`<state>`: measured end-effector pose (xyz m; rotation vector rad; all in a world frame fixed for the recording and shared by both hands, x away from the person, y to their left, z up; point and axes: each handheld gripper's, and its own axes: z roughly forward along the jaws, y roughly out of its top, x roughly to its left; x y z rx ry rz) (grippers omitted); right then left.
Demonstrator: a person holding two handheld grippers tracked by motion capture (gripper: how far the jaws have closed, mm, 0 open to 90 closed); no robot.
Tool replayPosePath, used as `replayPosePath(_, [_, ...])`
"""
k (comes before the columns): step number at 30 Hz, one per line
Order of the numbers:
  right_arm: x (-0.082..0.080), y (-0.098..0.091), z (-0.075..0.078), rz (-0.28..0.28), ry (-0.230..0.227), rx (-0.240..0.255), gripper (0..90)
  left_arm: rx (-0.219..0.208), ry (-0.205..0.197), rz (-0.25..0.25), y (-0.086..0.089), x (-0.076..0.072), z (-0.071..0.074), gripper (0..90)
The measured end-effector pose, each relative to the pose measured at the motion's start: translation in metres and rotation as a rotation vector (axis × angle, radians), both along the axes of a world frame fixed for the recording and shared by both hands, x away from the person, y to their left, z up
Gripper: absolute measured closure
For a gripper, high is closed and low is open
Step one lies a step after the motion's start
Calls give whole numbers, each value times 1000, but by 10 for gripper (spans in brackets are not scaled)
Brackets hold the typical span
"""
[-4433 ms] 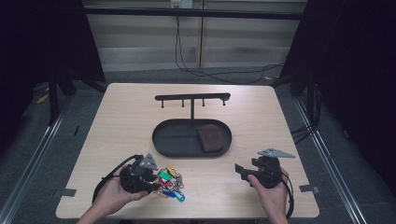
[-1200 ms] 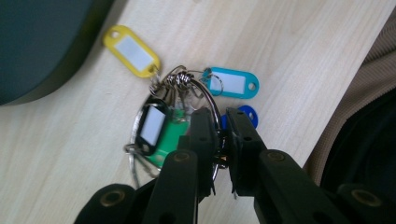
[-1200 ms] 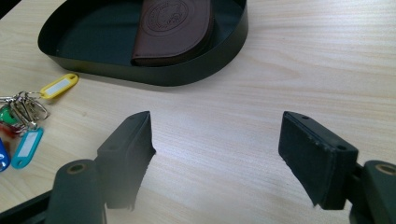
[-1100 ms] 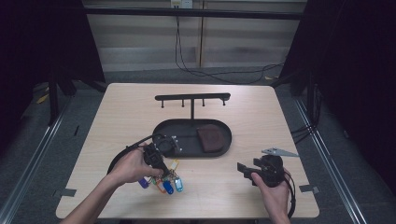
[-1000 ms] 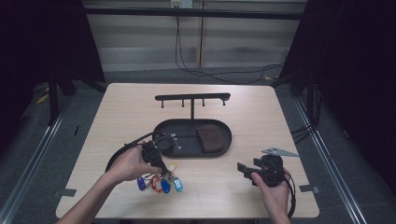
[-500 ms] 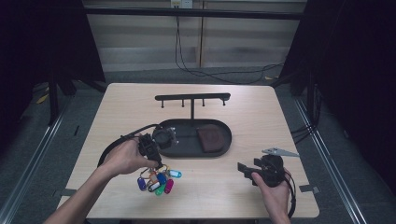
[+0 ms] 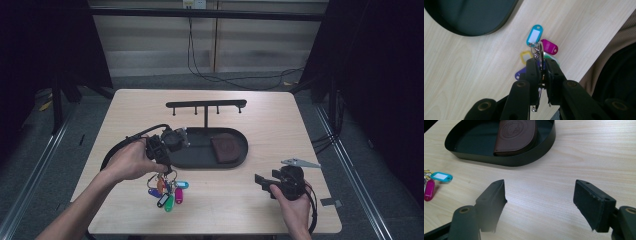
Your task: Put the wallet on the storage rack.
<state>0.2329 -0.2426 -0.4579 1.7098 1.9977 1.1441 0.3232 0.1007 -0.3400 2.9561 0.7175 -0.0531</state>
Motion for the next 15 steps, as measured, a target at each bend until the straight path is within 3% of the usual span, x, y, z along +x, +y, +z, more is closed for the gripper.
replayPosePath(7, [0, -2, 0, -7, 2, 4, 259, -29, -6, -17, 5, 4, 16, 824])
replayPosePath(15, [1, -1, -1, -6, 3, 4, 254, -44, -22, 6, 8, 11, 37, 824])
